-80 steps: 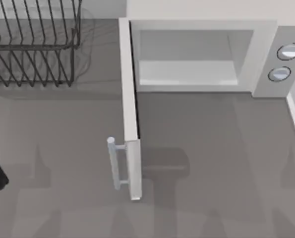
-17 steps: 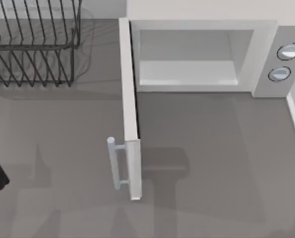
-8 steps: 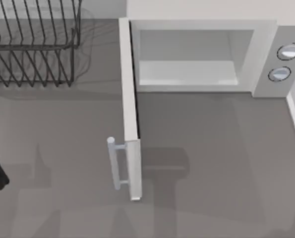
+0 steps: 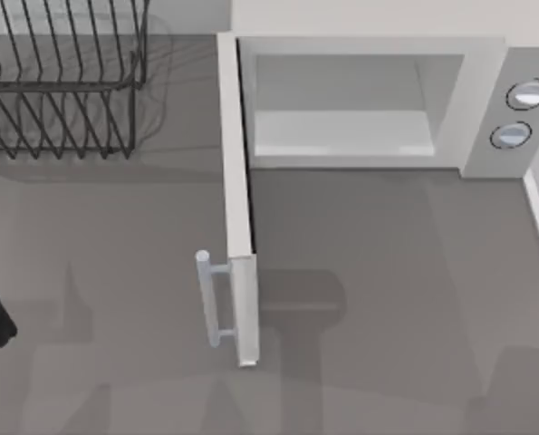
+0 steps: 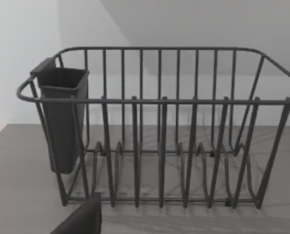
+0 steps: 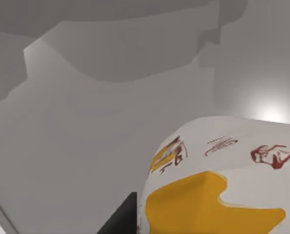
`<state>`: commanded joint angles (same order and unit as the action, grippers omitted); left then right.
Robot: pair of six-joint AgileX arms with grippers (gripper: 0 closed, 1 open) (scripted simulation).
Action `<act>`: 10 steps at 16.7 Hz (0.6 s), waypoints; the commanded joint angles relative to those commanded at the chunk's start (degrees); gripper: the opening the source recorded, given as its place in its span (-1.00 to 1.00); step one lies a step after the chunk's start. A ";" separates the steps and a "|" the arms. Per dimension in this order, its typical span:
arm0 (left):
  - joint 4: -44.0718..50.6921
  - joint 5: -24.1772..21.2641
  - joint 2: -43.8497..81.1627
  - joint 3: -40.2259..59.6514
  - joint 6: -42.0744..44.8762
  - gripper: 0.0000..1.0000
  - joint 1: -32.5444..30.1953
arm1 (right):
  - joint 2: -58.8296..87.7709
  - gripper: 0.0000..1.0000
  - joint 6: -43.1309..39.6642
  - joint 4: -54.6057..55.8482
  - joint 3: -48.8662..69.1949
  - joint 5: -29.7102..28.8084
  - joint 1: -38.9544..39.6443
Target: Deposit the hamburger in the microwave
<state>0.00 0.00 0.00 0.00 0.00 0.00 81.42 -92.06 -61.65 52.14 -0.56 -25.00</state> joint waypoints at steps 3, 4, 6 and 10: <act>0.00 0.00 0.00 0.00 0.00 1.00 0.00 | -2.19 -1.00 0.28 -3.76 2.84 0.01 0.00; 0.00 0.00 0.00 0.00 0.00 1.00 0.00 | -2.25 -1.00 0.30 -3.85 2.91 0.01 0.00; 0.00 0.00 0.00 0.00 0.00 1.00 0.00 | -2.25 -1.00 0.30 -3.85 2.91 0.01 0.00; 0.00 0.00 0.00 0.00 0.00 1.00 0.00 | -0.80 -1.00 2.16 -2.02 3.47 -0.84 1.81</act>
<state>0.00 0.00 0.00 0.00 0.00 0.00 80.62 -89.90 -63.67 55.61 -1.40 -23.19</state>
